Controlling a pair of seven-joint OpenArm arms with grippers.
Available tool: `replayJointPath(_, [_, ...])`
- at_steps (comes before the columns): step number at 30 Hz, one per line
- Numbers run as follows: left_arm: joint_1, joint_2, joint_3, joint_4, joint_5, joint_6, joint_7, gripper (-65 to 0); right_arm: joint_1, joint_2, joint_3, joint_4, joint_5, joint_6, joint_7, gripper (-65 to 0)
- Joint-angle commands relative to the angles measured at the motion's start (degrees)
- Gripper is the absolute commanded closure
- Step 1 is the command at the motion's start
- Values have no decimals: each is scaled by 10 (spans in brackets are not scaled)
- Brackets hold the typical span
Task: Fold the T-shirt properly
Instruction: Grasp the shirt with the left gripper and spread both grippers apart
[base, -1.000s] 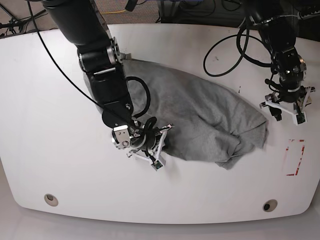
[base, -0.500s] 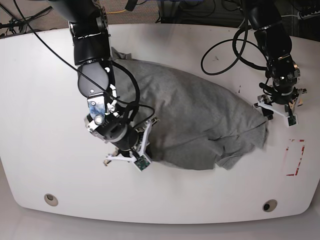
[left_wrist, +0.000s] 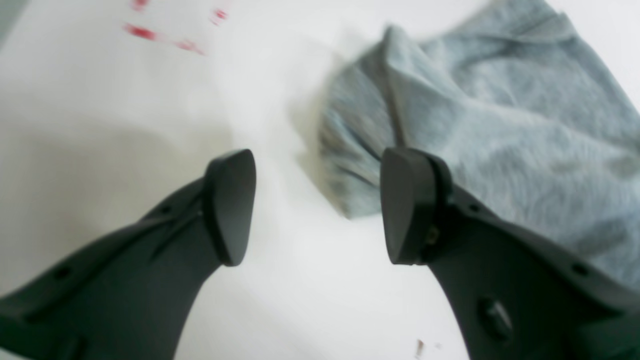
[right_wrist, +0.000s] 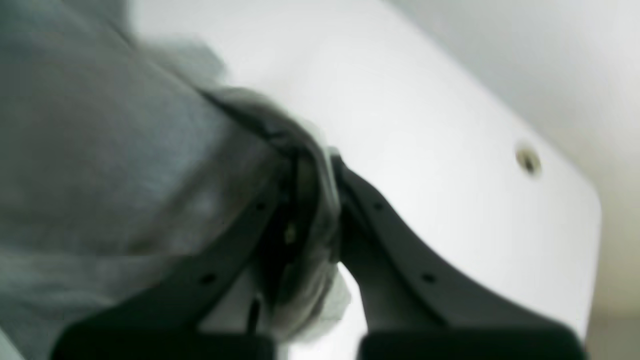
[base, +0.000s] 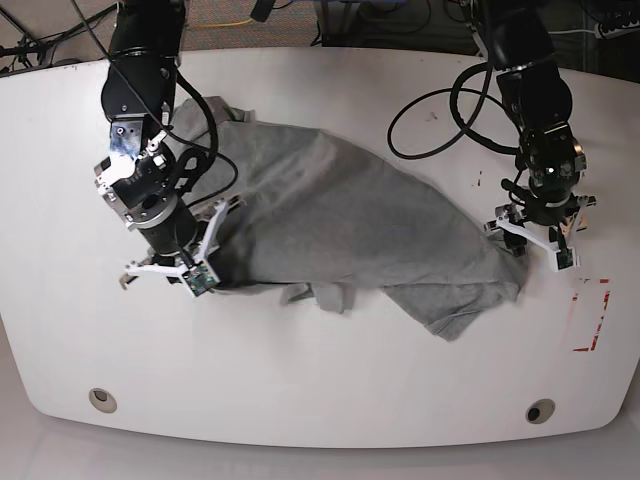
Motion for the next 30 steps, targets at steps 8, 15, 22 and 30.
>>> replayJointPath(8, [-53,-4,-4,-73,-1,1,-18,-371,19,8,135,12,-2,44,20,0])
replayJointPath(15, [-58,-4,0,-114,-1,1,-49,-371,17,8,145,11,-2,52,19,0])
replayJointPath(22, [-58,18,0,-121,-1,-12,-50,-371,7,6,146,11,-3,52,20,0])
replayJointPath(30, [-59,20,0,-140,-1,-79,-50,-371,6,4,143,11,-3,50,19,0])
